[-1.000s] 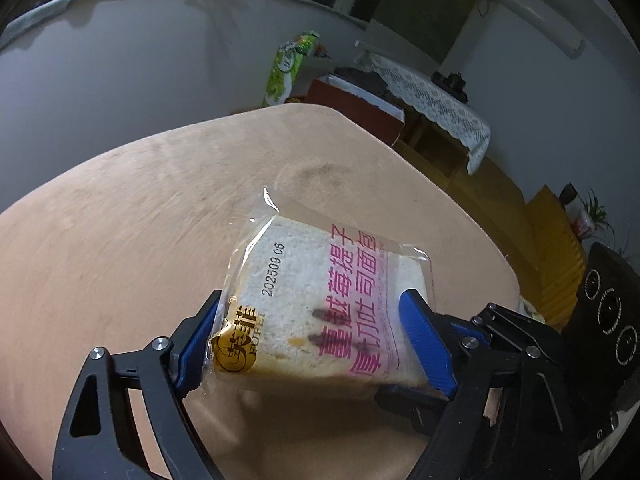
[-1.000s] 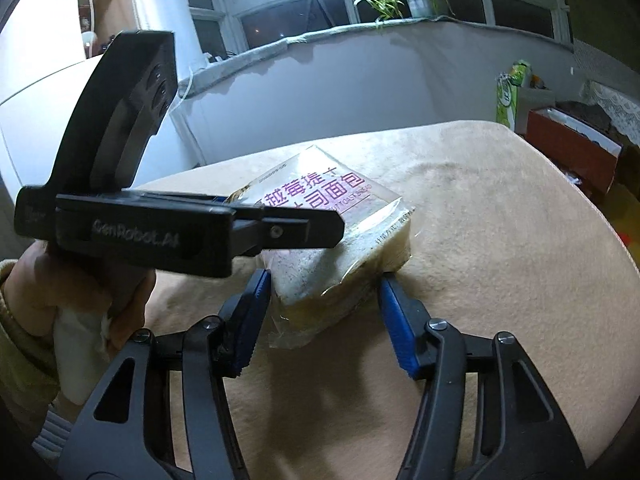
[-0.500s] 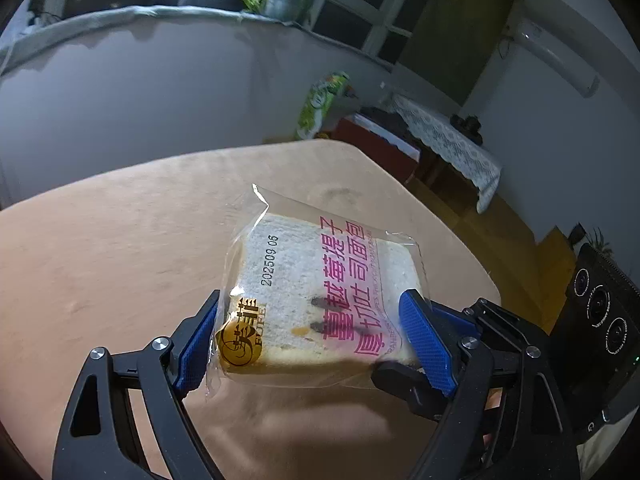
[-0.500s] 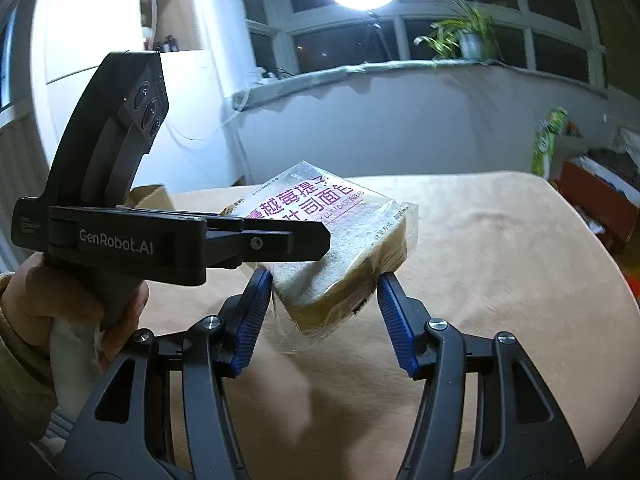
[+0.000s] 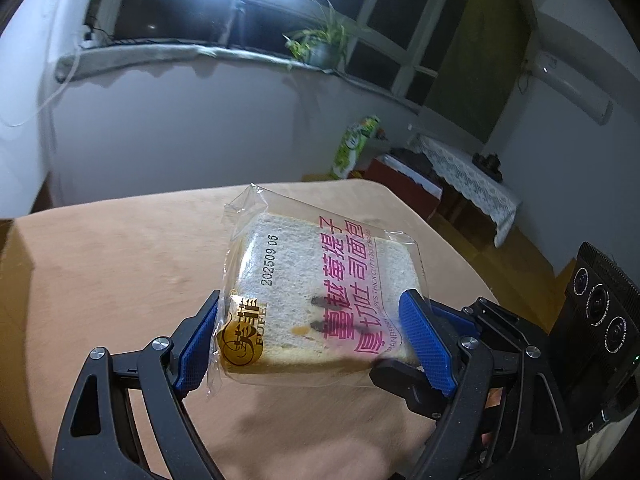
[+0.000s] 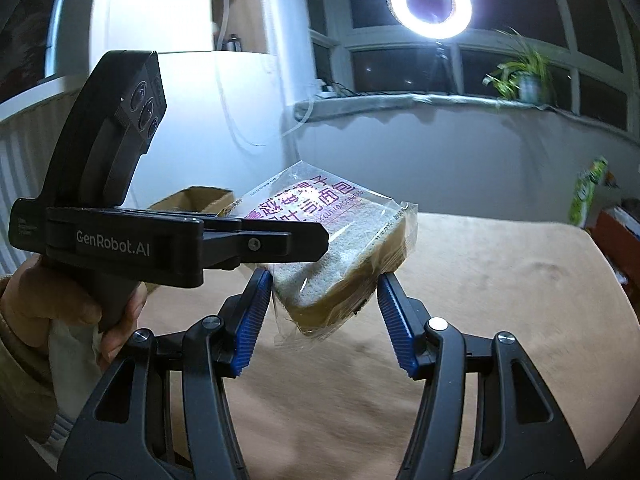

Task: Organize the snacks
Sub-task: 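Lift the bread with the left tool and carry it over the box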

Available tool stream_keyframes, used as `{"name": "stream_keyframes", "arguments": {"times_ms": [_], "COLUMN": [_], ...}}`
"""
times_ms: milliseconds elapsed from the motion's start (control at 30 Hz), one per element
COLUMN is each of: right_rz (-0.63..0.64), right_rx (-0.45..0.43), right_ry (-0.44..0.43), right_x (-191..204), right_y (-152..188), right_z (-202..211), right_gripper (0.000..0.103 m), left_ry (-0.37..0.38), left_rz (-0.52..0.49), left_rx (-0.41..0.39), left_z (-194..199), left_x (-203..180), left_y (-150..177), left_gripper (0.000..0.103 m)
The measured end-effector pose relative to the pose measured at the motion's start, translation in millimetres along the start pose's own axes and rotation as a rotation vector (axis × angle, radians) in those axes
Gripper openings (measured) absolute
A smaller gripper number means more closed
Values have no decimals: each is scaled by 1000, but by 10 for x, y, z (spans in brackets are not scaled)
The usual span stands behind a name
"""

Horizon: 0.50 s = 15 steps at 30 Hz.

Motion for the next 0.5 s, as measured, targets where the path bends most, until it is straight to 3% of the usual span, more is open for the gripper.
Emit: {"name": "stream_keyframes", "arguments": {"times_ms": [500], "right_rz": [150], "right_rx": [-40], "right_ry": [-168], "right_x": [1043], "right_y": [-242], "right_z": [-121], "right_gripper": [58], "left_ry": [-150], "left_rz": [69], "left_rx": [-164], "left_z": [1070], "left_x": [359], "left_y": [223], "left_gripper": [85]}}
Point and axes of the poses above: each gripper's, at about its wrist camera, not at the fingertips, and z roughly against the way its jaws point, x to its left, y to its underside, the point moved 2 cm from there along -z, roughly the way its jaws point, and after that the axes turned 14 degrees about y, right-handed, at the moved point
